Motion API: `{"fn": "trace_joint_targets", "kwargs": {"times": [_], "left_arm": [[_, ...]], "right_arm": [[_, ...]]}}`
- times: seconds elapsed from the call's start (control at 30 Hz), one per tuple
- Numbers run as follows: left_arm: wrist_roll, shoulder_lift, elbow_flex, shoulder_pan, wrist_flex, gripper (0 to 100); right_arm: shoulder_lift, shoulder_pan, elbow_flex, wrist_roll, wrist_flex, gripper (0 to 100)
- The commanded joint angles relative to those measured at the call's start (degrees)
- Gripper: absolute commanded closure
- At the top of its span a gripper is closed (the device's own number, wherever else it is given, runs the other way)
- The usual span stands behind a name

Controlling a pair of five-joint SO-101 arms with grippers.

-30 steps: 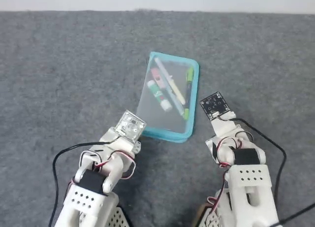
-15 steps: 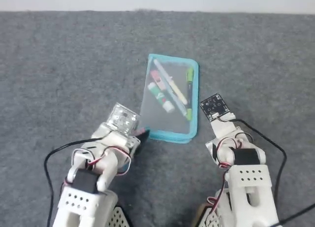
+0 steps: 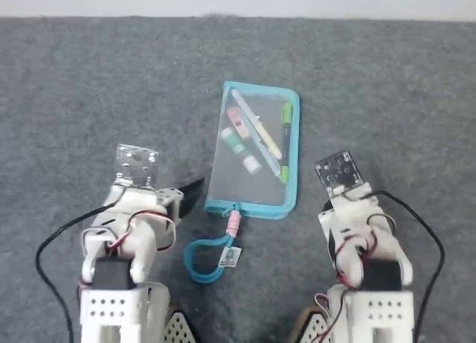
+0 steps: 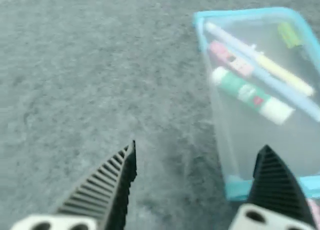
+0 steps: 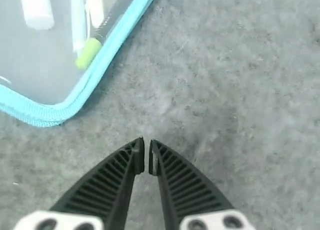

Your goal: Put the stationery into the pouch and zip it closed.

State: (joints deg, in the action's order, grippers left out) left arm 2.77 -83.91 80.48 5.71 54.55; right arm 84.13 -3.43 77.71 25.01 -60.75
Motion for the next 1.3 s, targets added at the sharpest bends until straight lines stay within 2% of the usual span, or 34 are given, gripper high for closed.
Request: {"fn": "trace_joint_targets", "kwargs": {"times": [0.0, 0.13, 0.27, 0.37, 0.5, 0.63, 0.8, 1.03, 1.27], "left_arm": [[-0.8, -10.9, -2.3, 5.8, -1.0, 65], [-0.4, -22.2, 2.1, 6.3, 3.3, 65], [0.6, -18.5, 2.9, 6.9, 2.6, 66], [1.8, -19.3, 7.3, 6.9, 1.0, 75], [10.9, -20.8, 15.9, 6.9, -2.7, 89], [12.7, -20.1, 16.0, 8.2, 2.1, 99], [13.1, -20.0, 16.1, 8.4, 9.5, 98], [13.1, -20.0, 16.1, 8.5, 18.0, 98], [13.1, -20.1, 16.1, 8.7, 18.1, 98]], "right_arm": [[12.9, 0.7, 1.4, -0.8, -4.4, 99.1], [20.6, 0.7, 4.9, -0.8, -6.5, 99.1], [19.1, 0.9, 7.0, -0.8, -7.7, 99.1], [19.1, 0.9, 9.0, -0.8, -7.7, 99.1], [19.1, 0.9, 13.4, -0.8, -8.1, 99.1], [19.1, 5.0, 17.8, -0.8, -7.6, 99.1], [19.1, 10.6, 18.8, -0.8, -8.2, 99.1], [19.0, 11.1, 18.8, -0.4, -13.4, 99.1], [19.0, 11.1, 18.8, -0.4, -13.9, 99.1]]}}
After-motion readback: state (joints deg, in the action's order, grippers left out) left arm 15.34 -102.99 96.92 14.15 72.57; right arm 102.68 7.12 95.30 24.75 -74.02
